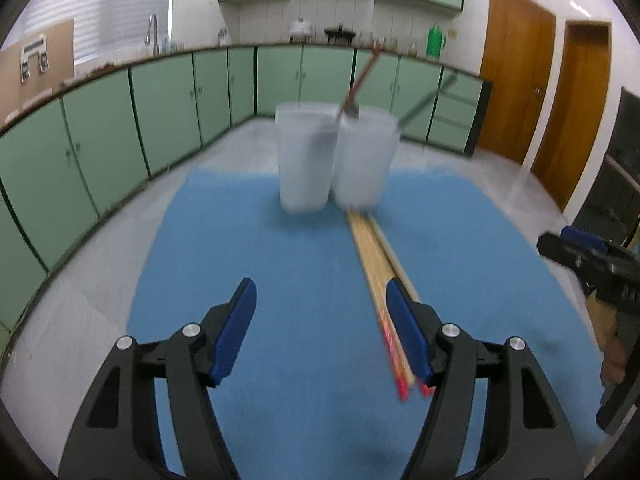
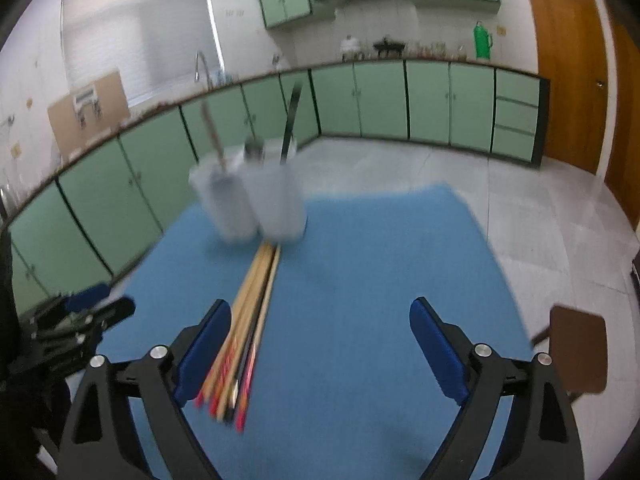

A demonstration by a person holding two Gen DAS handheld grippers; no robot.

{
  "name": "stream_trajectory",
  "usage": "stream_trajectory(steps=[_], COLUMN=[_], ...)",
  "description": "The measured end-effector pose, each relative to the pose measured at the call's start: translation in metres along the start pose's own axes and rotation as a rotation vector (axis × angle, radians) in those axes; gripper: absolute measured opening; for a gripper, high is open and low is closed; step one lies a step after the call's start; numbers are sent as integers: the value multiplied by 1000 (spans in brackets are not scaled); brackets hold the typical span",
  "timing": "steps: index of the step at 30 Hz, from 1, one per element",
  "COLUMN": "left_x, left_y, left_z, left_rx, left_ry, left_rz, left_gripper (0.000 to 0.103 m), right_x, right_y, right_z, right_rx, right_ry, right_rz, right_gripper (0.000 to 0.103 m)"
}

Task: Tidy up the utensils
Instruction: 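Move both open tools back to the chopstick pile, then grasp a red-patterned chopstick with the right tool while the left tool grasps another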

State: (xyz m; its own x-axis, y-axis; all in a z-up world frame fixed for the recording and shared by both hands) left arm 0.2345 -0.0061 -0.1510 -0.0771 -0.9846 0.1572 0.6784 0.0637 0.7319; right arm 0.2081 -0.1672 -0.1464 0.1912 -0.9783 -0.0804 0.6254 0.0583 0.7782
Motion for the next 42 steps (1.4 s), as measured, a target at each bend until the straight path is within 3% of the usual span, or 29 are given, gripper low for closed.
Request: stream_trajectory(steps=[8, 14, 19, 23, 30, 33, 35, 42], left_x=[-15, -17, -15, -9, 0, 5, 10, 30], left_y=[-45, -53, -55, -59, -61, -63, -65, -71], left_z=[-17, -20, -21, -22, -22, -22, -22, -28], left_rx=[-87, -110, -117, -124, -131, -138, -146, -180], left_ry=[33, 49, 49, 45, 21, 12, 2, -42], left_rz=[30, 40, 34, 24, 15, 10, 5, -20], left_gripper=[62, 62, 62, 62, 63, 64, 64, 64], right_x=[-43, -60, -67, -63, -60, -62, -61, -45], right_y=[-58, -76, -88, -88, -85, -82, -81, -83], right_z=[-17, -26, -35, -34, -36, -42, -44, -37], right_rx=[-97, -148, -191, -192, -194, -196, -198, -192], right_ry=[8, 28, 17, -5, -2, 6, 30, 34], right_rz=[56, 89, 115, 119, 109, 119, 105, 72], right_gripper=[72, 55, 48, 41, 41, 24, 6, 6])
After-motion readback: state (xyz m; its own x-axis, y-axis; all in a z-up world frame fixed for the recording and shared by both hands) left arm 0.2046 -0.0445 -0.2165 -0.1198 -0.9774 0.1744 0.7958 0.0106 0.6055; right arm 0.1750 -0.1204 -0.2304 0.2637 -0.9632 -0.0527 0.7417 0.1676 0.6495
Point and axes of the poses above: each gripper's, at about its wrist camera, not at the fingertips, and z roughly against the way its jaws point, x to its right, y to its top, the point moved 5 cm from there along -z, roughly the way its jaws point, and after that the axes turned 7 degrees about z, right-handed, at the moved point
